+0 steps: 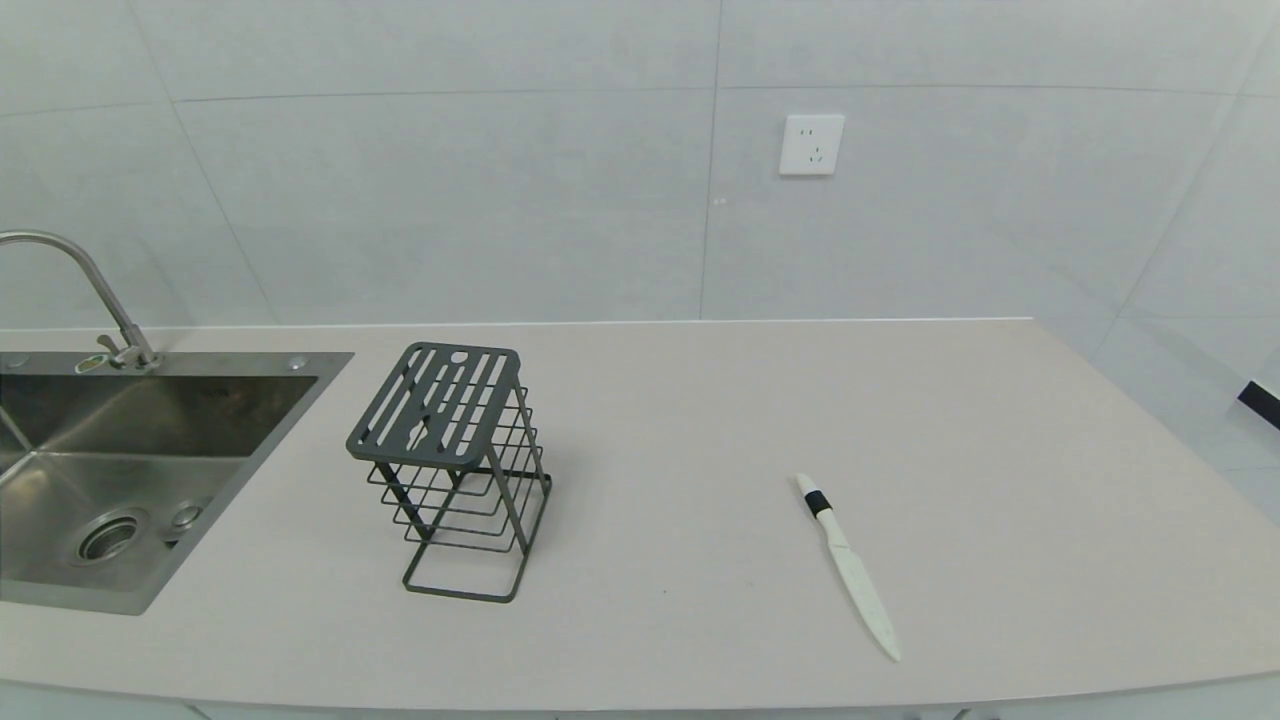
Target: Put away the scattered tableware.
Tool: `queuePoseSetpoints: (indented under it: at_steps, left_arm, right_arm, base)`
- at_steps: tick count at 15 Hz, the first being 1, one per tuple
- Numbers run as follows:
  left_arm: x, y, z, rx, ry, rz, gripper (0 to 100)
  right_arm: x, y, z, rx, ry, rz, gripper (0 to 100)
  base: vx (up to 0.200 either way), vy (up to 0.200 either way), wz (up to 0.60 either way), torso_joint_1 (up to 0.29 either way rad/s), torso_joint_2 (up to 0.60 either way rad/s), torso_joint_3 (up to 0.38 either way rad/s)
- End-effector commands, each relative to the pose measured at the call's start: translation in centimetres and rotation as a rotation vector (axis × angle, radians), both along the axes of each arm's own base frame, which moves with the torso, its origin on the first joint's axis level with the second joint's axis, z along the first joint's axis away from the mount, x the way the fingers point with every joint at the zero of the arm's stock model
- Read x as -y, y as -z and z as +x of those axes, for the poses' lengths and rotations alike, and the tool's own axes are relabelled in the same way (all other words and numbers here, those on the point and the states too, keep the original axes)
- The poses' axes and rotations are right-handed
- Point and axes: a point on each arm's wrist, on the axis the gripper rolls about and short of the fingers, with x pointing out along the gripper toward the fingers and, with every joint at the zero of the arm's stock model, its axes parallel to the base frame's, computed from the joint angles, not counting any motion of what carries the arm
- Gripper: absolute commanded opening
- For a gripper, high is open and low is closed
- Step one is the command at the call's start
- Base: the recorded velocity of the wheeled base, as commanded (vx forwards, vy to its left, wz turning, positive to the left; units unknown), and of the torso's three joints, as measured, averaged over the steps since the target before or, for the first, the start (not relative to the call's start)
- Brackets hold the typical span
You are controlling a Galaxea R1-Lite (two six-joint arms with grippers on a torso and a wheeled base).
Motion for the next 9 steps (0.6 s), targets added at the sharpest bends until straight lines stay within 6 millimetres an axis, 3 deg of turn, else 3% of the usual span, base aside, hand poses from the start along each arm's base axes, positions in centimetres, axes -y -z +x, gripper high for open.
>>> queuePoseSetpoints:
  at_steps: [1, 3, 7, 9]
  left_arm:
    - [0.0, 0.0, 0.0, -0.001, -0.001, 0.0, 100]
    - [0.0, 0.0, 0.0, -0.001, -0.001, 0.0, 100]
    - [0.0, 0.0, 0.0, -0.001, 0.003, 0.003, 100]
    - [0.0, 0.0, 0.0, -0.001, 0.005, 0.006, 100]
  right_arm:
    - [0.0, 0.0, 0.0, 0.002, -0.004, -0.011, 100]
    - [0.0, -0.1, 0.0, 0.01, -0.008, -0.012, 100]
    - [0.0, -2.6, -0.1, 0.257, -0.011, -0.004, 100]
    - [-0.2, -2.6, -0.1, 0.254, -0.071, 0.032, 100]
  base:
    - [0.0, 0.0, 0.0, 0.0, 0.0, 0.0]
    - [0.0, 0.0, 0.0, 0.0, 0.0, 0.0]
    - [0.0, 0.0, 0.0, 0.0, 0.0, 0.0]
    - [0.0, 0.0, 0.0, 0.0, 0.0, 0.0]
